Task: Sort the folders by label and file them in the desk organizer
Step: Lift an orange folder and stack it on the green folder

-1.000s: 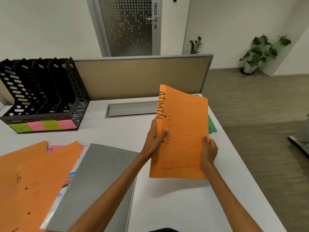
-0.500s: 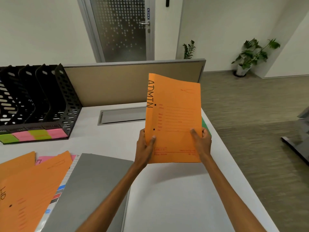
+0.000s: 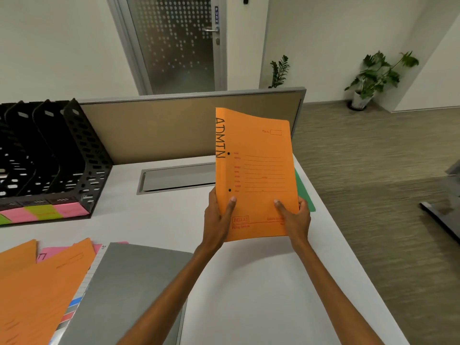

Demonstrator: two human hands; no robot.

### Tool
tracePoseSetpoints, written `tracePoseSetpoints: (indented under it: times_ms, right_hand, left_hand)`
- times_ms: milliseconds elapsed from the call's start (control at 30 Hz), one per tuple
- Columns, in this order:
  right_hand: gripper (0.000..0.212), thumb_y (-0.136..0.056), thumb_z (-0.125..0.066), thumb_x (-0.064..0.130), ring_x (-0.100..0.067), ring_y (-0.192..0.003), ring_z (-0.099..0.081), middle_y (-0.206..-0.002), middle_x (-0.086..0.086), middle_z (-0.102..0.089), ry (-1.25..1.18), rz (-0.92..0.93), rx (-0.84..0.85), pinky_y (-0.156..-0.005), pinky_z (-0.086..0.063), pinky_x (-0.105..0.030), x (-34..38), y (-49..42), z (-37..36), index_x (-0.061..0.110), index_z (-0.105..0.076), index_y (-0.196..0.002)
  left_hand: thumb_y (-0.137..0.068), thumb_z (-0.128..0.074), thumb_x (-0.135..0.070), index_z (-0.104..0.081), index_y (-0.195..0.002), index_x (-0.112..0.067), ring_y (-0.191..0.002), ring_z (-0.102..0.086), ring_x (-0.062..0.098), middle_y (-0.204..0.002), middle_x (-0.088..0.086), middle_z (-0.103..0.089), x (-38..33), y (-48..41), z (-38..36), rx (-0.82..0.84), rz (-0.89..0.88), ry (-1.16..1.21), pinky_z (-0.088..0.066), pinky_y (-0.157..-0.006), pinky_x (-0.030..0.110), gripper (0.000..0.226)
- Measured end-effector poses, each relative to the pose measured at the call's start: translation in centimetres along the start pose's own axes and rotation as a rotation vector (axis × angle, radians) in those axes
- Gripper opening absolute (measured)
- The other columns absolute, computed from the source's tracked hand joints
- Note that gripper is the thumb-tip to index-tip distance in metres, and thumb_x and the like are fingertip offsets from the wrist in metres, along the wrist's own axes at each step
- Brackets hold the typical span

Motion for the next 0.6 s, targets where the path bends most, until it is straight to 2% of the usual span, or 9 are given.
tracePoseSetpoints:
  times_ms: [100,167,267,333,367,467,533,600]
  right_hand:
    - [0.069,-0.071,-0.083,0.042,-0.019,-0.101,-0.059,-0.118,0.001,-0.06,0.049,0.002,-0.097,-0.083,-0.05,-0.036,0.5,-2.0,1.7,0.02,-0.05,-0.127]
    - [0.064,-0.069,-0.084,0.039,-0.017,-0.097,-0.058,-0.114,0.005,-0.061,0.076,-0.01,-0.176,-0.079,-0.045,-0.032,1.1,-3.6,3.0,0.023,-0.053,-0.122]
    - [0.063,-0.067,-0.085,0.034,-0.017,-0.095,-0.059,-0.111,0.006,-0.061,0.081,-0.018,-0.264,-0.078,-0.044,-0.03,2.0,-6.4,4.5,0.022,-0.054,-0.121]
    - [0.063,-0.067,-0.085,0.032,-0.02,-0.097,-0.061,-0.114,0.002,-0.064,0.107,-0.021,-0.306,-0.08,-0.046,-0.03,2.4,-8.3,5.2,0.022,-0.054,-0.121]
    - [0.063,-0.067,-0.085,0.032,-0.021,-0.098,-0.061,-0.115,0.001,-0.064,0.125,-0.027,-0.318,-0.08,-0.046,-0.03,2.5,-9.2,5.4,0.022,-0.054,-0.121]
    - [0.062,-0.069,-0.084,0.029,-0.021,-0.097,-0.061,-0.115,-0.001,-0.065,0.189,-0.041,-0.308,-0.079,-0.045,-0.029,2.3,-11.9,5.3,0.019,-0.054,-0.122]
    - [0.063,-0.07,-0.084,0.03,-0.023,-0.099,-0.062,-0.117,-0.004,-0.065,0.254,-0.059,-0.277,-0.083,-0.051,-0.035,1.8,-13.6,4.6,0.018,-0.053,-0.123]
    - [0.063,-0.071,-0.083,0.03,-0.027,-0.102,-0.062,-0.118,-0.005,-0.065,0.315,-0.085,-0.249,-0.087,-0.051,-0.038,0.8,-14.7,3.6,0.018,-0.052,-0.124]
  left_hand:
    - [-0.088,-0.05,-0.059,-0.027,-0.143,-0.034,-0.109,-0.063,0.009,-0.13,-0.016,-0.054,0.5,-1.3,-1.9,0.057,-0.007,-0.087,-0.058,-0.086,0.037,0.065]
    - [-0.088,-0.049,-0.059,-0.021,-0.146,-0.036,-0.116,-0.059,0.011,-0.137,-0.016,-0.051,0.5,-2.4,-3.6,0.139,-0.042,-0.124,-0.055,-0.091,0.037,0.069]
    - [-0.093,-0.047,-0.054,-0.015,-0.149,-0.042,-0.117,-0.056,-0.001,-0.141,-0.018,-0.047,0.7,-4.1,-6.3,0.281,-0.092,-0.123,-0.053,-0.089,0.022,0.065]
    - [-0.09,-0.044,-0.058,-0.017,-0.146,-0.044,-0.107,-0.058,-0.011,-0.137,-0.015,-0.049,1.0,-5.4,-7.7,0.34,-0.096,-0.125,-0.052,-0.077,0.01,0.064]
    - [-0.086,-0.044,-0.064,-0.019,-0.146,-0.042,-0.102,-0.059,-0.01,-0.135,-0.012,-0.049,1.2,-6.0,-8.2,0.351,-0.085,-0.123,-0.053,-0.07,0.009,0.069]
    - [-0.073,-0.043,-0.081,-0.025,-0.147,-0.028,-0.095,-0.059,0.0,-0.126,-0.008,-0.051,2.0,-7.9,-9.5,0.346,-0.057,-0.139,-0.057,-0.06,0.018,0.093]
    - [-0.068,-0.041,-0.087,-0.032,-0.143,-0.024,-0.096,-0.058,0.004,-0.117,-0.008,-0.054,2.8,-9.0,-9.9,0.337,-0.048,-0.176,-0.059,-0.065,0.026,0.098]
    - [-0.067,-0.039,-0.088,-0.037,-0.138,-0.02,-0.095,-0.059,0.007,-0.114,-0.008,-0.055,4.1,-9.9,-9.9,0.333,-0.026,-0.22,-0.059,-0.07,0.028,0.099]
Point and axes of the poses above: each hand's wrist, its own y-axis away from the middle knuckle, its own z-axis out of the back of the hand, x = y × z, the point moved 10 cm from there along -y, towards the middle knuckle
